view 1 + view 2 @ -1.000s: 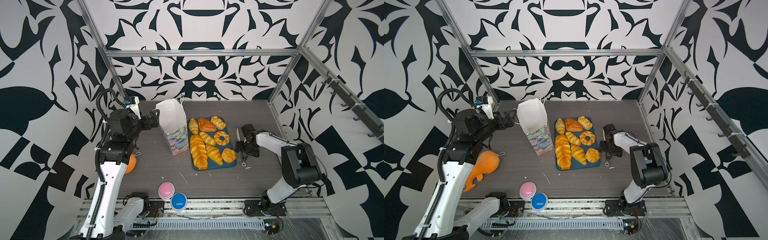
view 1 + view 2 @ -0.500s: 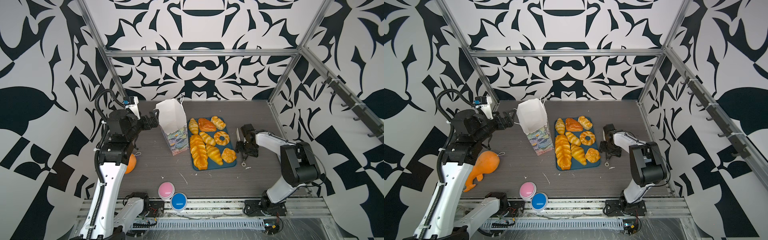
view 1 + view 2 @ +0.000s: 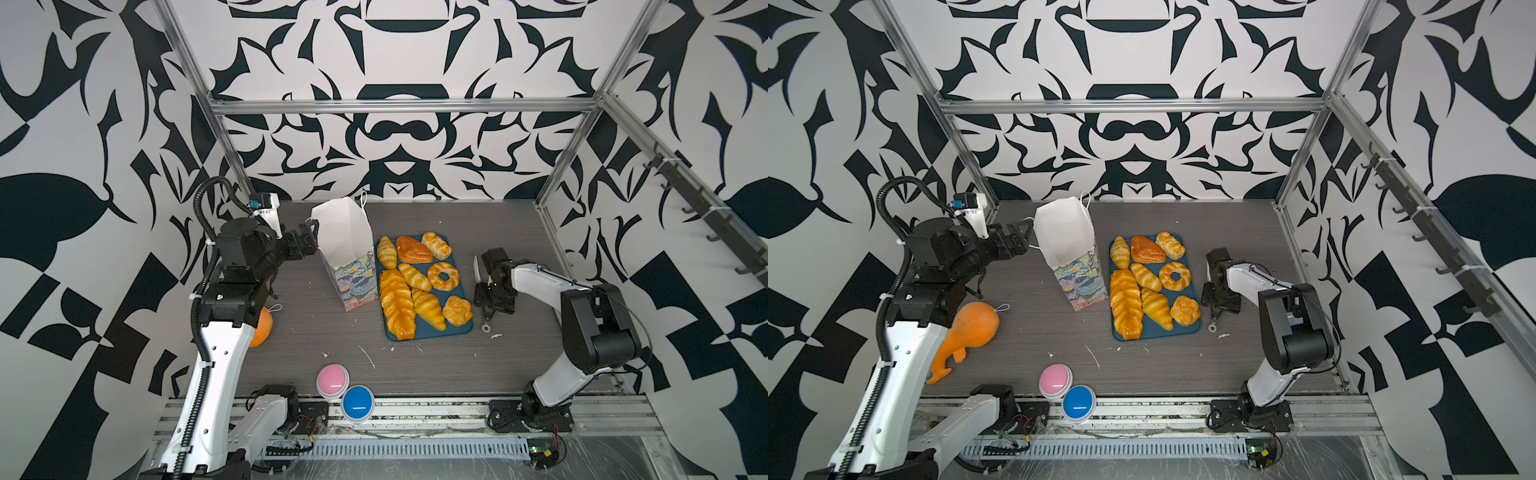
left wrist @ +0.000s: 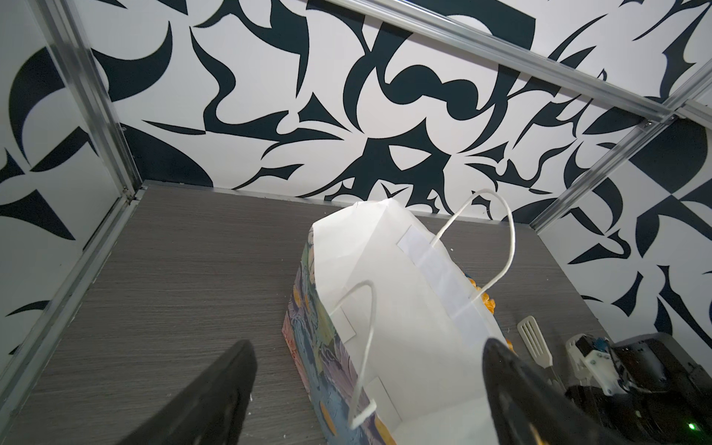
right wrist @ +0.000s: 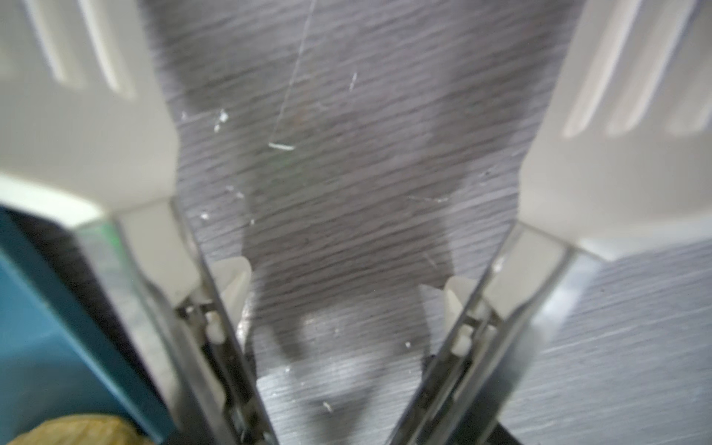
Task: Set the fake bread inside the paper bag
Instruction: 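Grasp the bag's white handle with the left gripper while the right gripper grips the tongs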
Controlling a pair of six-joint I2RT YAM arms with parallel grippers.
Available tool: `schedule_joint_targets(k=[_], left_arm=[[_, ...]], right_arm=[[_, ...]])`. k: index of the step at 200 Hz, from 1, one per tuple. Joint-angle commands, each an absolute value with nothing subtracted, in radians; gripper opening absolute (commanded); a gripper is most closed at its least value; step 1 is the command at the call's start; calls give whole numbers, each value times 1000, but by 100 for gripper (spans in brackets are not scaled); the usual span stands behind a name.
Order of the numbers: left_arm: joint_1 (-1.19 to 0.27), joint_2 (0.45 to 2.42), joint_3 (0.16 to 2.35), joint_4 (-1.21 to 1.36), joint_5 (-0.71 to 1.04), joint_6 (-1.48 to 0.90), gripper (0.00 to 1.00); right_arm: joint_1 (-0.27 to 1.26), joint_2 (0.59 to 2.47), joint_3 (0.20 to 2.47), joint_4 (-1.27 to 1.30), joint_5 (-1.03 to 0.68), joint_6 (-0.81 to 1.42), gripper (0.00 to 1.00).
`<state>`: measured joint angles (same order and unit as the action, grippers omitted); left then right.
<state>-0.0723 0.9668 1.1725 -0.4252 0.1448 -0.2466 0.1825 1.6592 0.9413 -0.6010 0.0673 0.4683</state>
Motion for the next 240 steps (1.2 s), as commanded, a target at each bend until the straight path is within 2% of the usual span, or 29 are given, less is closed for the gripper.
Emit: schedule_joint_targets(k=[1,116,161,168,224,240], left_arm=[[-67,983,1196,-462,170,-255,94],[-67,1038,1255,-556,226,-261,91],[-66,1055,1264,-591,158,-250,86],[-65,1058,1268,-596,154,-249,81],[-46,1071,1277,-597,111,-246,68],[-39,1066,1272,-588,111,-252,53]], right_arm=[[175,1612,939,-616,91,471,68],[166,1524,949,-647,107,471,60],[165,1502,965,-662,101,470,57],[165,1500,968,-665,101,468,55],[165,1473,976,-685,92,466,54],[166,1467,977,-687,93,466,54]])
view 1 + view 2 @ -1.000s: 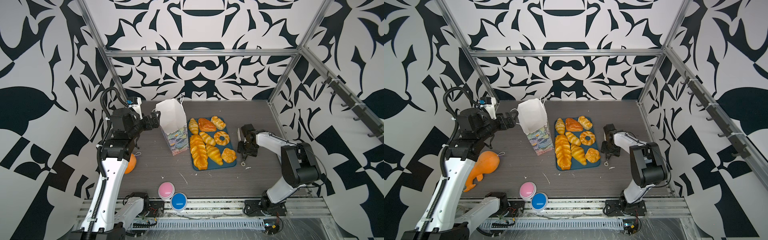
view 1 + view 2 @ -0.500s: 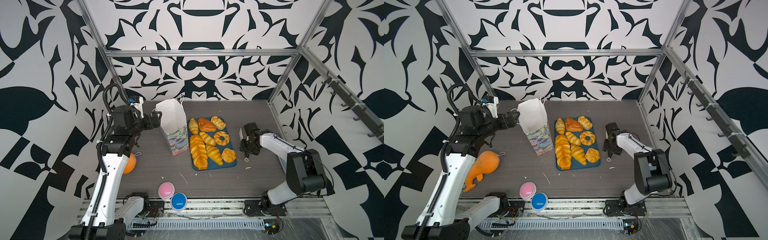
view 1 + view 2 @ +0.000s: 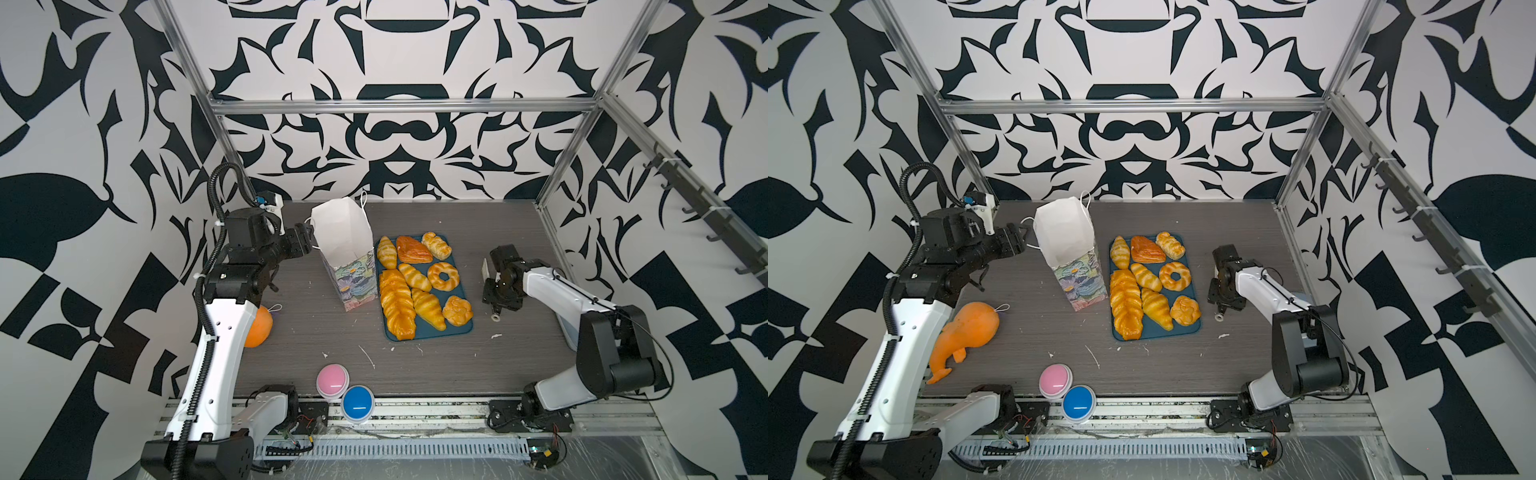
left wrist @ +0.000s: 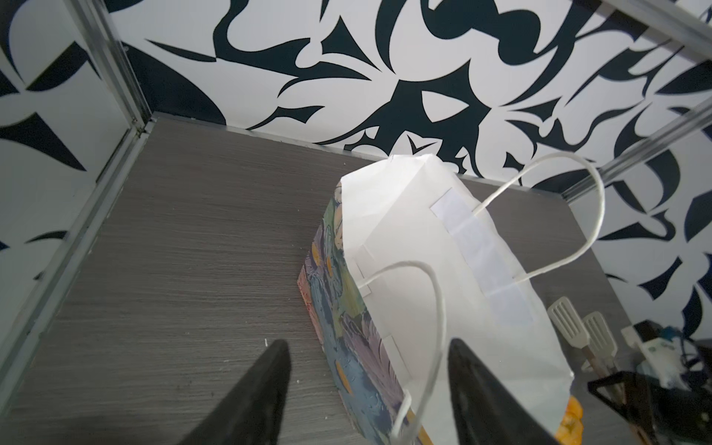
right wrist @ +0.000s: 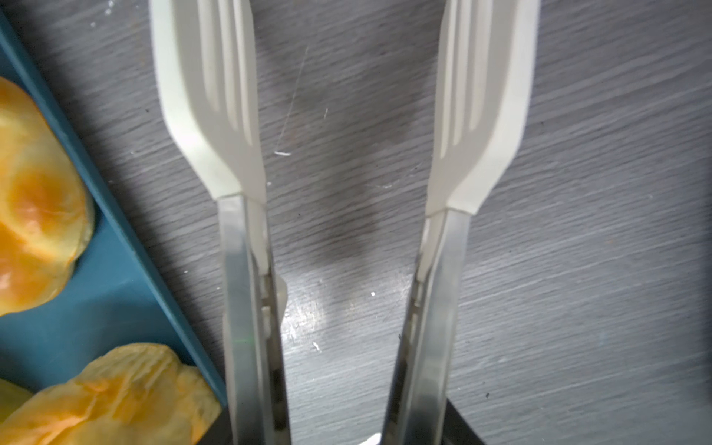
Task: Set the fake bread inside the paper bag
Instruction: 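Grasp the bag's white handle with the left gripper while the right gripper grips the tongs, then lift the tongs with the right gripper and move them over the bread tray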
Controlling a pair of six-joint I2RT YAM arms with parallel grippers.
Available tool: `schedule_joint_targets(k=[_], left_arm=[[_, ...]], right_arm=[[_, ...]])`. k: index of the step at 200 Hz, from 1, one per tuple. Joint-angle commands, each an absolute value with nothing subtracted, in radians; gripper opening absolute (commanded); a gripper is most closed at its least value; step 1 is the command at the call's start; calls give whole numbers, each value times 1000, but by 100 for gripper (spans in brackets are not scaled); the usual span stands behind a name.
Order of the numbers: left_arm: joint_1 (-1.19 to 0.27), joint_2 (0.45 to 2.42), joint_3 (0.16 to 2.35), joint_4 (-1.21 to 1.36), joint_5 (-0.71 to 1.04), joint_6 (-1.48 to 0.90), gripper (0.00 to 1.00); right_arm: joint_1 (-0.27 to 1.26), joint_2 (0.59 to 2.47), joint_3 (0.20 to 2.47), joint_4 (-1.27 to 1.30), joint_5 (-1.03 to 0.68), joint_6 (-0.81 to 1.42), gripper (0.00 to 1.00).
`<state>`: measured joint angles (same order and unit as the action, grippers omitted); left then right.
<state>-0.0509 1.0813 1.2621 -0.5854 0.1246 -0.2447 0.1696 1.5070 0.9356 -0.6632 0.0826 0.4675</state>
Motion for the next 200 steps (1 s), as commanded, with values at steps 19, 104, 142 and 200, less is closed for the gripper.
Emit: schedule_joint_targets(k=[19,104,142,200], left_arm=[[-27,1072,1273,-592,123,-258,49],[14,1098,1262,-570,307,-320,22],[67,1073,1206,-553,373,-364,15],[106,1052,1109,-486,499,-433,11]], right_arm=[[166,1465,979,-690,91,466,52],[166,1442,991,-707,89,464,51],[165,1429,1002,-719,86,458,48],[166,1415,1028,-750,90,456,43]])
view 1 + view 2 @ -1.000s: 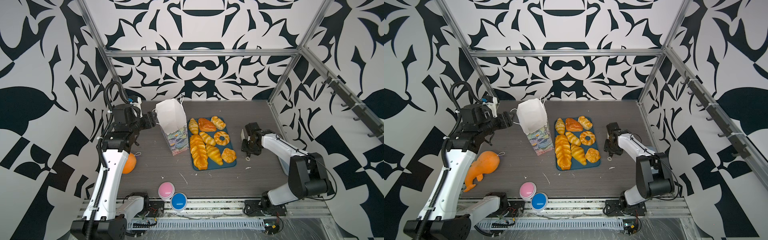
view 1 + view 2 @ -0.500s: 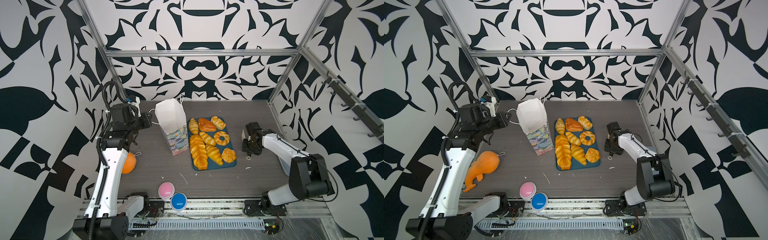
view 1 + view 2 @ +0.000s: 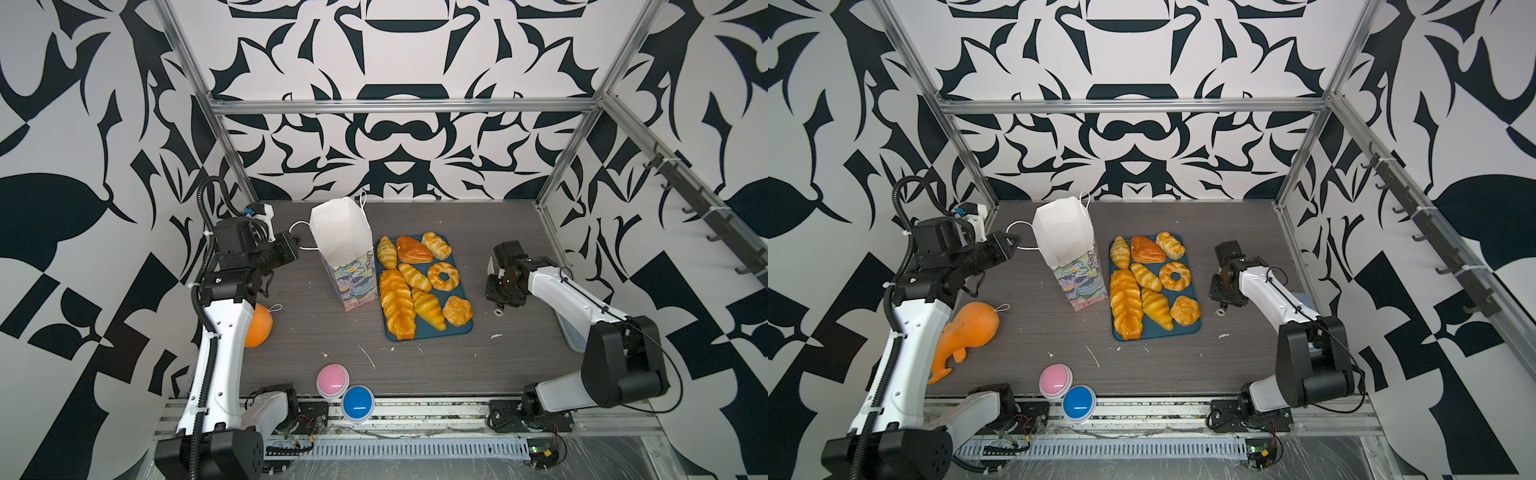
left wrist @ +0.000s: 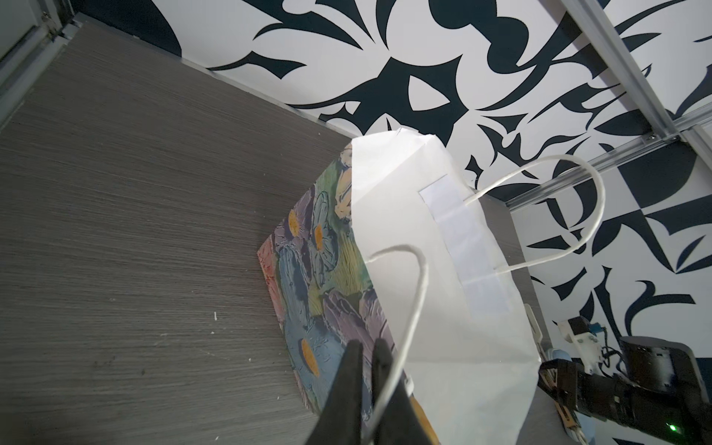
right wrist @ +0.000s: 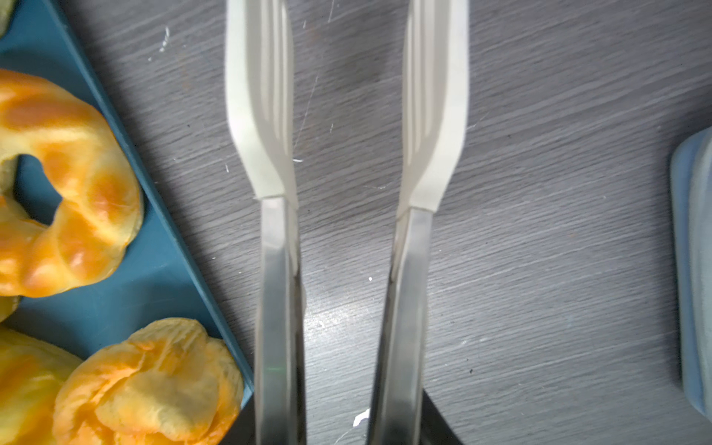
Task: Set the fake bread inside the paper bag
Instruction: 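Lift the tongs with the right gripper and move them over the bread tray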
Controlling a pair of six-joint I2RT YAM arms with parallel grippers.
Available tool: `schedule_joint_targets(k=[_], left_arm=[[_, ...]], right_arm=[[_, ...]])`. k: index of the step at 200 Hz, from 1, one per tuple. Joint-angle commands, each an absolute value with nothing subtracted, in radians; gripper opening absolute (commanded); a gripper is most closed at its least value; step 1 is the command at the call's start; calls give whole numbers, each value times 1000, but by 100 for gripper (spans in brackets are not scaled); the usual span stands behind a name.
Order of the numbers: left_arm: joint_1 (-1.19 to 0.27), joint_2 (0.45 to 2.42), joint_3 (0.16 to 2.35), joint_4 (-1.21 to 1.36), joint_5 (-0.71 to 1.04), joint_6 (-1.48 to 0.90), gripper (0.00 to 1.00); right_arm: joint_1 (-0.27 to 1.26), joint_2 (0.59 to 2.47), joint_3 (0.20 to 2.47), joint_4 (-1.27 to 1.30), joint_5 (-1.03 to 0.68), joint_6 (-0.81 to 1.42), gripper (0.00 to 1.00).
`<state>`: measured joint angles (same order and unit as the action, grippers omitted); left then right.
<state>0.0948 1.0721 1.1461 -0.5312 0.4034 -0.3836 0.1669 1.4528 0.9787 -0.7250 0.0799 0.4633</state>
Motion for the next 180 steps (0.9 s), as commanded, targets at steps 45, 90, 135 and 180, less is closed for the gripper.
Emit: schedule_joint_targets(k=[45,90,135,180], left_arm=[[115,1018,1070,-468,540,-459,9],[115,971,1047,-472,543,-470,9],[115,941,1027,-481,547,-472,9],[115,930,1012,-487,535,-454,9]], right_arm=[[165,1366,1068,-811,100,454,39],[179,1330,1153,-874,58,427,39],[274,1351,1253,-943,79,397,37],[335,1367,1311,-970,74,392,37]])
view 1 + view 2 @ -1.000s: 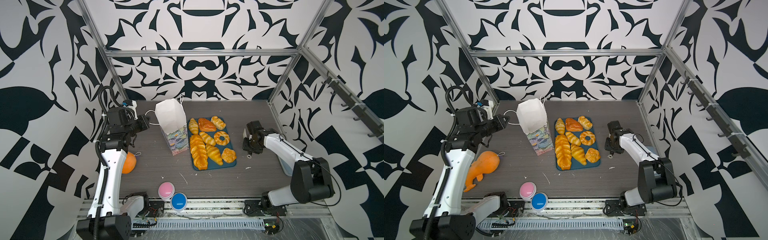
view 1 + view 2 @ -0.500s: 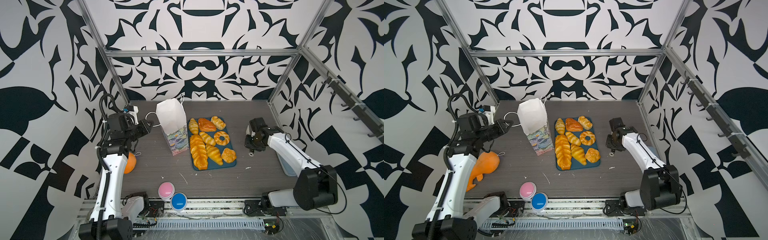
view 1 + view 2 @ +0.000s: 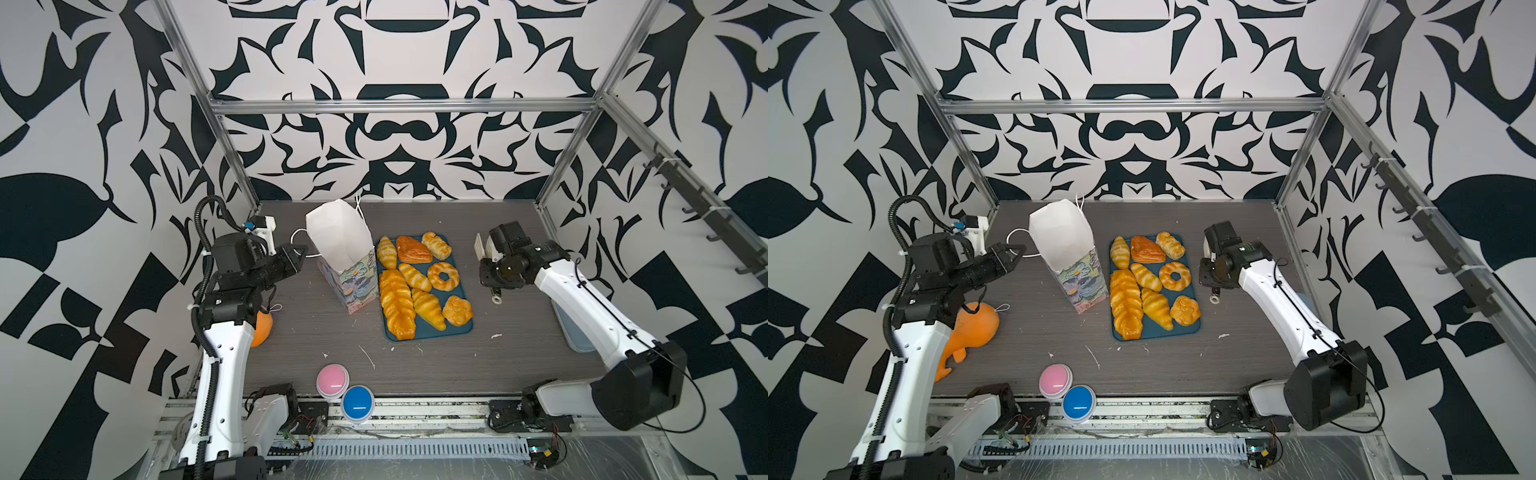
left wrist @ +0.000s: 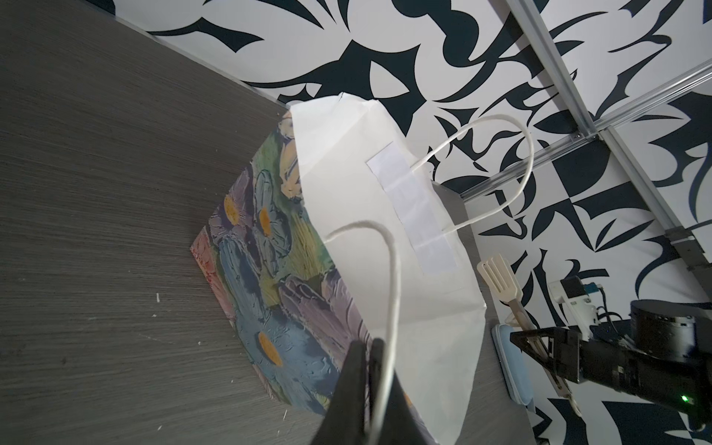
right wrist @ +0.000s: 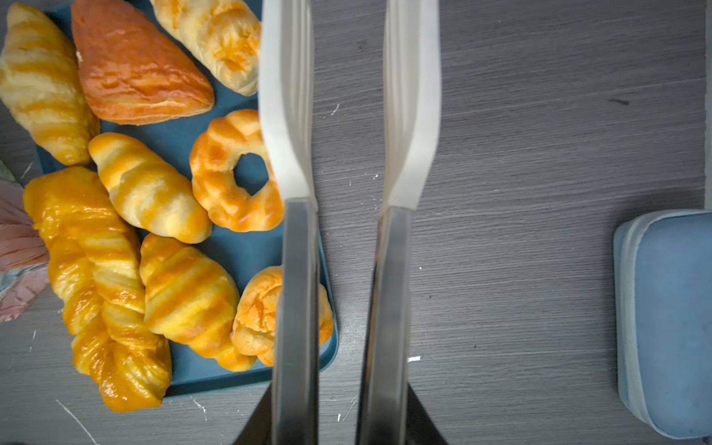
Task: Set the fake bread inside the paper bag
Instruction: 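Lift the tongs with the right gripper and move them over the bread tray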
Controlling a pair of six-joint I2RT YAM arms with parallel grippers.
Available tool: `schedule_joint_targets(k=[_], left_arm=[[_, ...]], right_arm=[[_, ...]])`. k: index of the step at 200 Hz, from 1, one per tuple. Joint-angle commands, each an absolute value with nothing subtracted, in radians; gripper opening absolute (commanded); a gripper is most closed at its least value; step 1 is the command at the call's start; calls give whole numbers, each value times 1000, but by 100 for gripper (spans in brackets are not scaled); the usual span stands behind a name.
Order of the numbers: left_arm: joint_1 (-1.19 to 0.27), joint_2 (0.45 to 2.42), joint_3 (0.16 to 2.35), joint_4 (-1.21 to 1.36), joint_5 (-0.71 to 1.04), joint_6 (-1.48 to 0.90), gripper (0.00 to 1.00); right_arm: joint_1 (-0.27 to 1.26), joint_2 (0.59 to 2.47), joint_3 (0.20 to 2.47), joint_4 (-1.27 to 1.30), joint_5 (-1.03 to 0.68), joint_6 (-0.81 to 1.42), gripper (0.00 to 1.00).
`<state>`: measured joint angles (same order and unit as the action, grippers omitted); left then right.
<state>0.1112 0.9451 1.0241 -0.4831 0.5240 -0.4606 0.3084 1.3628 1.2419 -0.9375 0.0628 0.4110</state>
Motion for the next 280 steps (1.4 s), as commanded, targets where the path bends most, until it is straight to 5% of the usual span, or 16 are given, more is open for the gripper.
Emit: schedule_joint_targets(k=[1,280], left_arm=[[115,930,1012,-486,536,-454,9],[117,905,916,-387,551,-452,12]], right_arm=[[336,1367,1313,-971,73,390,37],[431,1685,1588,-989,45,201,41]])
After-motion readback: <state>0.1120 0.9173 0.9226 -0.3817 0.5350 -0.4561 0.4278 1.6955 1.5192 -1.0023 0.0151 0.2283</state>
